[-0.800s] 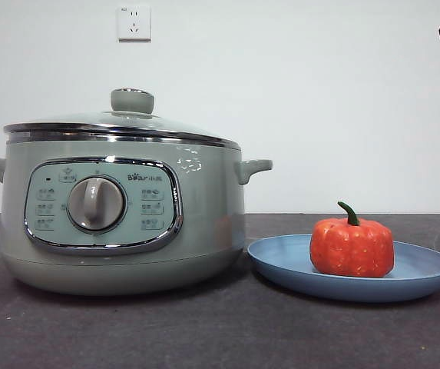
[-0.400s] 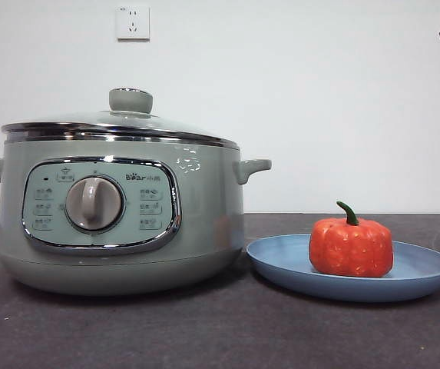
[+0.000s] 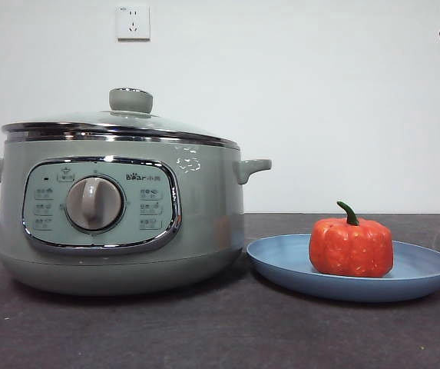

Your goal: Take the pumpkin out from the steamer,put the pumpkin in the blue plate,close the lid

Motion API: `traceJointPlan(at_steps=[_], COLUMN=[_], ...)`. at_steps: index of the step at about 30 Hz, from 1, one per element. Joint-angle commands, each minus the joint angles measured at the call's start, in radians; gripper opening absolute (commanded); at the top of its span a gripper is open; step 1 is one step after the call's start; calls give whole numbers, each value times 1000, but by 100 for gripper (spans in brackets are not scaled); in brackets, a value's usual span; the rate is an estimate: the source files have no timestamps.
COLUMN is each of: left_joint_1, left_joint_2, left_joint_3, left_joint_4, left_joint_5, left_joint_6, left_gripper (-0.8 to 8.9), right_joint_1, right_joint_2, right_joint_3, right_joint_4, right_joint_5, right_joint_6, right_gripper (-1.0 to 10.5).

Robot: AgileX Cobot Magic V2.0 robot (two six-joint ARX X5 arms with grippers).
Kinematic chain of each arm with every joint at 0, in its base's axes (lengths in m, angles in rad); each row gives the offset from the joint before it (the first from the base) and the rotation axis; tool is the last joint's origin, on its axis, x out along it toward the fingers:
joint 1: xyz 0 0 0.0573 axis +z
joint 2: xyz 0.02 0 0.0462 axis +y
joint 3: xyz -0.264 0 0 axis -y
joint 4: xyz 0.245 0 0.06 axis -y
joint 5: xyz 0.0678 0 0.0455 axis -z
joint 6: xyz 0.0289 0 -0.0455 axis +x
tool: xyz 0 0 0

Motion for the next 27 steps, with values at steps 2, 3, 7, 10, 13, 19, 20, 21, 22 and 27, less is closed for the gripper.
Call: traceJointPlan(at_steps=[2, 3, 7, 10, 13, 19, 20, 21, 22, 27], left_joint_1=[3, 3, 3, 3, 3, 3, 3, 3, 3, 3], left_joint_2=[-3, -3, -3, -3, -3, -3, -3, -3, -3, -3], left_joint_3=[-16, -16, -16, -16, -16, -16, -16, -16, -16, -16], left_joint_4=[-1, -1, -1, -1, -1, -1, -1, -1, -1, -1], left_joint_5=[0, 0, 0, 0, 0, 0, 0, 0, 0, -1], left_joint_6=[-6, -6, -6, -6, -6, -6, -6, -6, -6, -6], left_gripper=[-3, -3, -3, -3, -3, -3, -3, -3, -3, -3], right_joint_1=[1, 1, 1, 1, 4, -112, -147, -182, -209, -312], right_joint_2=[-1, -1, -1, -1, -11, -227, -274, -320, -358, -534], right_joint_3=[-7, -7, -7, -7, -7, -99, -136, -177, -214, -401], right_joint_4=[5, 5, 5, 5, 4, -32, -28, -24, -16, -13], right_joint_5=[3, 3, 3, 3, 6, 15, -10, -36, -58, -172], right_joint_6=[11, 11, 11, 11, -23, -79, -79, -78, -78, -78], right_gripper=[-17, -17, -17, -17, -17, -17, -17, -17, -17, -17])
